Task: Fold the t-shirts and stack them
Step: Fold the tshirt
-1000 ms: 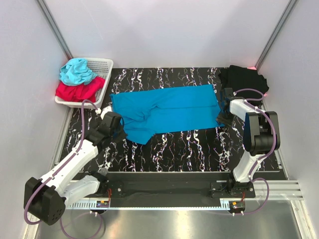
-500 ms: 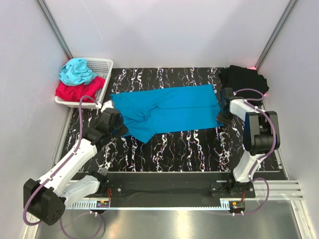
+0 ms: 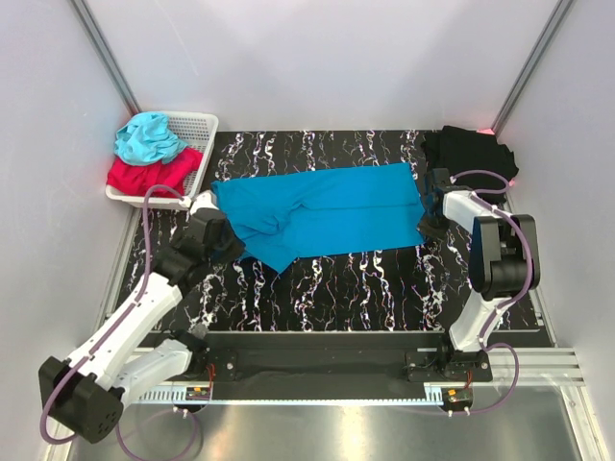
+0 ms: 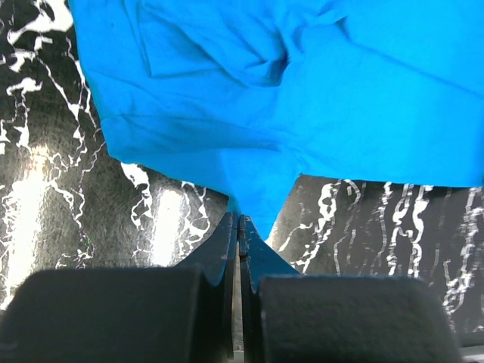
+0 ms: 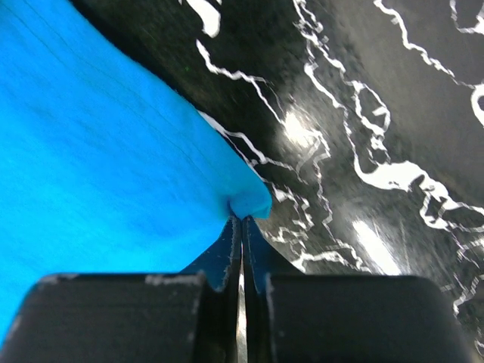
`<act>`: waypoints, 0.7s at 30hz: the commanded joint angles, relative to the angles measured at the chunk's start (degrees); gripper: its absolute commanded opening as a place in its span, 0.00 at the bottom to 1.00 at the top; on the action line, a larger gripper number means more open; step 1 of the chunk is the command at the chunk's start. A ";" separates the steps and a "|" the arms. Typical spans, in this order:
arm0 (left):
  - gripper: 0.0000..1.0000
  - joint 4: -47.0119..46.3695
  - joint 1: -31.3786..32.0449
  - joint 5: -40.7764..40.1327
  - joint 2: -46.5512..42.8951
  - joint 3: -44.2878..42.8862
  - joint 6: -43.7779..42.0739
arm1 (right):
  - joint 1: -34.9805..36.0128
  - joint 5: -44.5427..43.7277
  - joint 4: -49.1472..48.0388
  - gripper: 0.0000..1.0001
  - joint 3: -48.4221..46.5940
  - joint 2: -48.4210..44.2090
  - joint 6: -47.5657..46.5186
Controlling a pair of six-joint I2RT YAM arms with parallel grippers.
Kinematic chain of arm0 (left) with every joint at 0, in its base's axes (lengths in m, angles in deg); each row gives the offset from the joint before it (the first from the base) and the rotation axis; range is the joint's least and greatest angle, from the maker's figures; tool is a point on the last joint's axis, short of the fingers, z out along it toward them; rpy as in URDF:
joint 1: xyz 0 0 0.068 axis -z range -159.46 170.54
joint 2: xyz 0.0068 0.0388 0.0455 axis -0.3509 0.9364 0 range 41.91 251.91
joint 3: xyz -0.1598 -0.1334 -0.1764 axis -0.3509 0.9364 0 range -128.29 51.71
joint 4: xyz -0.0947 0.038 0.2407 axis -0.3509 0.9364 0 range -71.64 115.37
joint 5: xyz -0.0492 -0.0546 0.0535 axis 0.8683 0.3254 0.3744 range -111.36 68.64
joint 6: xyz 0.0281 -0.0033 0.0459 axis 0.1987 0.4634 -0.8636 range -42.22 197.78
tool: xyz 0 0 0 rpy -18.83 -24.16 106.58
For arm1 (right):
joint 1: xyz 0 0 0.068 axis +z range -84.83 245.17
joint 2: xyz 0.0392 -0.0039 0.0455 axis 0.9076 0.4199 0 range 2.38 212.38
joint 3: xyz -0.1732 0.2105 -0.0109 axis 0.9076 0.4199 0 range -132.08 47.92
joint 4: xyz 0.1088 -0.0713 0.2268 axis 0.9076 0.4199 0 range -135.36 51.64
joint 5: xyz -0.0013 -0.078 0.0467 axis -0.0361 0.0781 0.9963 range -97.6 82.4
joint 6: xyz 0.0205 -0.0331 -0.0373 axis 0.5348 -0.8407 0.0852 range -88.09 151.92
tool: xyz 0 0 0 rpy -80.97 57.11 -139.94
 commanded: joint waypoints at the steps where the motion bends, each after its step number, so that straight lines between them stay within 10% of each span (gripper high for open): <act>1: 0.00 -1.22 0.26 -1.77 -2.97 -4.30 -0.79 | -0.09 -1.47 3.13 0.00 -0.68 -4.60 -0.54; 21: 0.00 3.43 0.26 -8.46 -5.96 -10.46 0.17 | -0.17 -2.26 9.28 0.00 -6.40 -13.65 -2.21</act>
